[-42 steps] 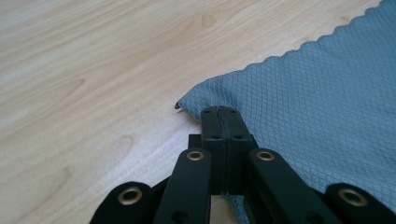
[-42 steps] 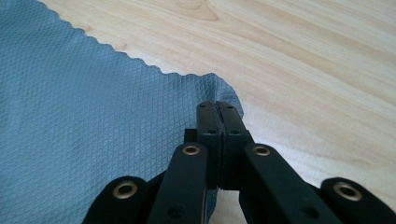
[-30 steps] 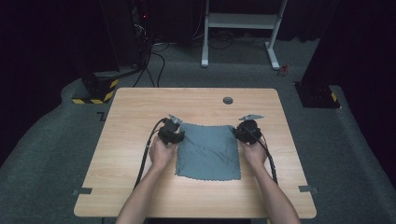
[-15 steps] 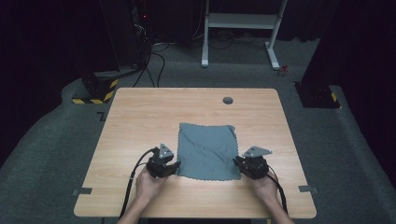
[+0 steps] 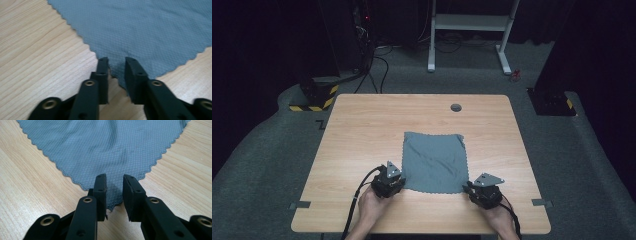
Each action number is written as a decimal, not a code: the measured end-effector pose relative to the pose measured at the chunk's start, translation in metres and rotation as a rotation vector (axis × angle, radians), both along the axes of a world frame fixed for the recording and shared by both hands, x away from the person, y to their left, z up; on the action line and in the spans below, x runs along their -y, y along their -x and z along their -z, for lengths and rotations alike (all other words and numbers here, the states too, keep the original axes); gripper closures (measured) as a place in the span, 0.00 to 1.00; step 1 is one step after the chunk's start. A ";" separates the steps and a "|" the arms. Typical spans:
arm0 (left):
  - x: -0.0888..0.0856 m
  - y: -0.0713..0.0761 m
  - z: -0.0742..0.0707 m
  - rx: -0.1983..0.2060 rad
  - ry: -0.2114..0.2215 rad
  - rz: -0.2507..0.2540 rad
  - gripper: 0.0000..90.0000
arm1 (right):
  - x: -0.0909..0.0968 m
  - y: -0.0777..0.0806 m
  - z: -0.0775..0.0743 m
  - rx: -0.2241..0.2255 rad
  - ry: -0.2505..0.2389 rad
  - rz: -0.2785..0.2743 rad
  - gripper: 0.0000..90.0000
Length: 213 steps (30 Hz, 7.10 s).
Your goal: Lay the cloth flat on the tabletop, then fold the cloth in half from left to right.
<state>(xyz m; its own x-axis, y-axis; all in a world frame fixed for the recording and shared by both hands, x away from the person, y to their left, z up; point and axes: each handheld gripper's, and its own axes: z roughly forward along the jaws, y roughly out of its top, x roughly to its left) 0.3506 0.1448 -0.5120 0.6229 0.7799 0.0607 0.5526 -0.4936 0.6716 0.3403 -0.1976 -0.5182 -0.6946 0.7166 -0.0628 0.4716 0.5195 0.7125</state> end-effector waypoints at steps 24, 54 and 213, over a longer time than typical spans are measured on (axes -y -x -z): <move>-0.013 0.021 -0.001 -0.018 0.020 0.056 1.00 | -0.005 0.009 -0.002 -0.006 0.028 -0.066 1.00; 0.016 0.002 0.000 0.070 0.062 -0.001 0.57 | 0.001 -0.097 -0.021 0.016 -0.081 0.168 0.92; -0.034 -0.162 -0.023 -0.045 0.243 -0.213 1.00 | -0.206 0.020 -0.016 0.057 -0.024 -0.387 1.00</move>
